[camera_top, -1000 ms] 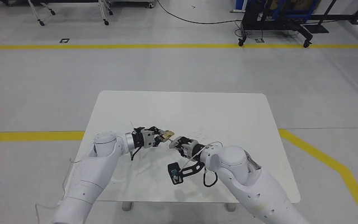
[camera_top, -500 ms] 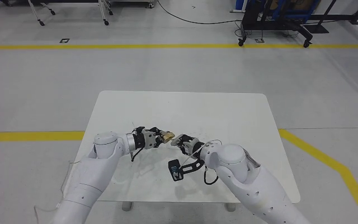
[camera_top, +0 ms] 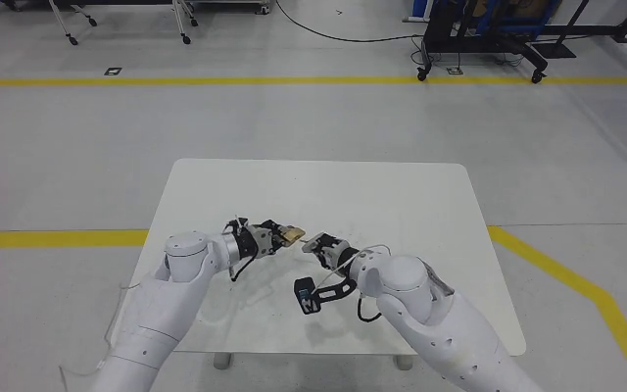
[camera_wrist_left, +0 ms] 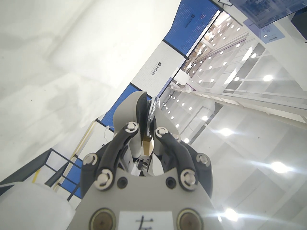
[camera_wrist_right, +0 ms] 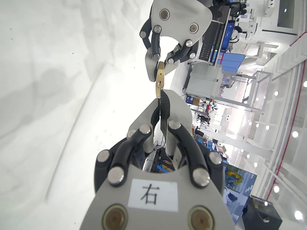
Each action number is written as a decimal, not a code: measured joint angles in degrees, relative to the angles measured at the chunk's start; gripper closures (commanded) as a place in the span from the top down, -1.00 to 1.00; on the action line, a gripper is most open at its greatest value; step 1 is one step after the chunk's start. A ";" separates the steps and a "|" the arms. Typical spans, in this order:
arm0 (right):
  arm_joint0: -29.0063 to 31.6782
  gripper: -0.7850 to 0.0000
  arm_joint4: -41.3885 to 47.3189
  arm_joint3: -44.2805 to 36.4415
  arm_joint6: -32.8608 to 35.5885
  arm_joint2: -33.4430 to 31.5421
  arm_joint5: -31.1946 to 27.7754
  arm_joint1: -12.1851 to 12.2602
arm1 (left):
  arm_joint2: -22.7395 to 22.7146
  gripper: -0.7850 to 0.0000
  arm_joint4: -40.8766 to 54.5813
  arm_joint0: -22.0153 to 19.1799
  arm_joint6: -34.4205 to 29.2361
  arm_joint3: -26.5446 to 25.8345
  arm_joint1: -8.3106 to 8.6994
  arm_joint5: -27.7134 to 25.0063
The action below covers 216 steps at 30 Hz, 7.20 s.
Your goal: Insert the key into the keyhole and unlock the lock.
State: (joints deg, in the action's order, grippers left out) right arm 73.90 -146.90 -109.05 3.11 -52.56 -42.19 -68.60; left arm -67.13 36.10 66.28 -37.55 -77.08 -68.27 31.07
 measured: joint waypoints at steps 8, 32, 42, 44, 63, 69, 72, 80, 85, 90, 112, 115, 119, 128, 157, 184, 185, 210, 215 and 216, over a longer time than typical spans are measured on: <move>0.55 -1.00 -1.71 0.19 4.93 1.43 2.89 -0.46 | -1.05 -1.00 2.13 3.86 9.46 -6.02 -0.30 -1.91; -0.16 -1.00 -1.74 1.03 5.81 2.55 3.86 -1.13 | -1.37 -1.00 0.05 6.81 16.85 -13.16 -0.04 1.69; -0.95 -1.00 -1.70 1.54 5.71 3.34 3.33 -1.45 | -1.39 -1.00 -0.84 7.49 17.30 -14.26 0.11 2.41; -0.98 -1.00 -1.71 1.54 5.75 3.40 3.31 -1.49 | -1.20 -1.00 -0.98 7.47 17.46 -14.37 0.09 2.41; -1.42 -1.00 -2.10 2.19 8.45 3.96 2.72 -2.09 | -0.58 -1.00 -1.86 7.93 19.17 -15.54 -0.05 1.51; -1.70 -1.00 -2.12 2.56 9.78 4.26 2.62 -2.41 | -0.60 -1.00 -2.09 8.10 19.76 -15.96 -0.06 1.72; -1.78 -1.00 -2.00 2.68 10.24 4.34 2.72 -2.56 | -0.58 -1.00 -2.20 8.14 20.05 -16.19 -0.08 1.96; -1.96 -1.00 -1.82 2.86 10.72 4.54 2.69 -2.86 | -0.04 -1.00 -2.16 8.17 20.63 -16.31 -0.21 2.48; -2.18 -1.00 -2.36 3.02 10.52 5.26 2.29 -3.04 | 0.15 -1.00 -1.55 8.04 21.02 -16.10 -0.35 2.68; -2.13 -1.00 -2.59 2.99 9.73 5.46 2.46 -3.10 | 0.18 -1.00 -1.07 7.97 21.62 -16.18 -0.47 2.73; -1.21 -1.00 -3.49 2.88 8.71 5.75 4.05 -3.38 | -0.62 -1.00 2.77 8.97 27.06 -17.26 -1.16 2.71; -1.00 -1.00 -3.94 2.86 7.76 5.82 4.16 -3.29 | -0.52 -1.00 3.07 8.91 27.51 -17.27 -1.26 2.80; -0.79 -1.00 -4.77 2.83 6.88 5.98 4.36 -3.19 | -0.25 -1.00 3.17 8.86 27.96 -17.32 -1.38 3.02; -0.56 -1.00 -4.97 2.94 6.31 5.55 4.80 -3.17 | -0.13 -1.00 3.06 8.89 27.87 -17.37 -1.48 3.09; 4.58 -1.00 -2.55 -0.04 -4.93 -4.97 6.77 -0.24 | -2.19 -1.00 6.80 6.40 16.17 -11.56 -0.84 4.14; 0.30 -1.00 -0.74 3.72 -0.08 -0.51 5.24 -1.48 | -0.18 -1.00 4.22 6.41 17.65 -12.61 -0.85 3.67; 0.27 -1.00 -0.72 3.74 -0.02 -0.49 5.24 -1.48 | -0.15 -1.00 4.17 6.41 17.63 -12.61 -0.85 3.64; -0.13 -1.00 -1.61 3.12 -2.89 -0.18 3.51 -0.88 | 0.00 -1.00 0.75 6.14 14.63 -12.81 -0.31 2.47; -0.17 -1.00 -1.17 3.19 -2.94 -0.71 3.44 -0.76 | -0.22 -1.00 0.65 6.26 14.12 -13.00 -0.20 2.48; -0.17 -1.00 -1.00 3.21 -3.02 -0.85 3.41 -0.73 | -0.27 -1.00 0.68 6.30 14.02 -13.08 -0.17 2.50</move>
State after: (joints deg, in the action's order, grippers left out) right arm 73.73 -147.90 -105.84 0.09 -53.41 -38.78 -69.33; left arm -67.41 36.78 72.59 -23.54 -90.15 -68.45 33.57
